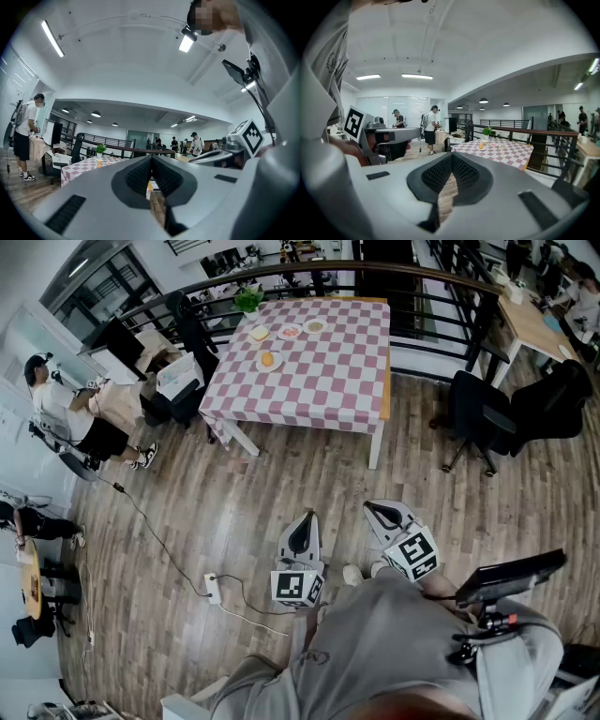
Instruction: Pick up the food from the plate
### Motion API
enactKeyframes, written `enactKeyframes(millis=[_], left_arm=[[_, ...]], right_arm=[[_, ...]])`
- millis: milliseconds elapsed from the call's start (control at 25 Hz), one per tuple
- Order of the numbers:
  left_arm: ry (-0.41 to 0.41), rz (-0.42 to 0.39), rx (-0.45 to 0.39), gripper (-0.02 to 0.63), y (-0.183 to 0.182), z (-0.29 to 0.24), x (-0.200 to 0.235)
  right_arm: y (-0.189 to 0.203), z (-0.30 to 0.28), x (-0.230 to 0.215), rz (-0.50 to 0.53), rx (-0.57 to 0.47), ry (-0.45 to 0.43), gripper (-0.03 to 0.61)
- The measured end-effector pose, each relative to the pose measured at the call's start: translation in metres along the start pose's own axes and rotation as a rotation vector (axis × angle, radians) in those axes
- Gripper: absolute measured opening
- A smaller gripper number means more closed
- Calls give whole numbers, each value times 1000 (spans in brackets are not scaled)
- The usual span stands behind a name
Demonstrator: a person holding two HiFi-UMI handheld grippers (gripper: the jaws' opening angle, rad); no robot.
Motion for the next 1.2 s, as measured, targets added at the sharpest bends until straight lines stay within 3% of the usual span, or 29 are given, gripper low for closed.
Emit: enactKeyframes(millis=[320,600,800,1000,1200], left_arm=[[-2,36,-21,9,-6,-1,-52],[-110,36,-23,9,-2,-6,-71],[-107,-12,5,9,0,-11,-88],[-139,-32,-25,9,-13,-13,-88],[-150,-56,-55,9,-24,-20,-81]], right_arm=[[-8,29,-20,-27,-18,18,14],[-6,34,-31,-57,-36,-43,14],[-1,39,-47,-22,-42,-51,14],[-16,35,-64,34,-90,-11,14],[-28,23,-76,33,-118,-34,14]])
Point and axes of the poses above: the fingertips, and each gripper's own axes: z backward along the fingers, x to its left, y out of its underside, the point moved 2 cm from there along z, backward along the fingers, and after that the axes turned 11 degrees about -x, right-handed, at the moved point
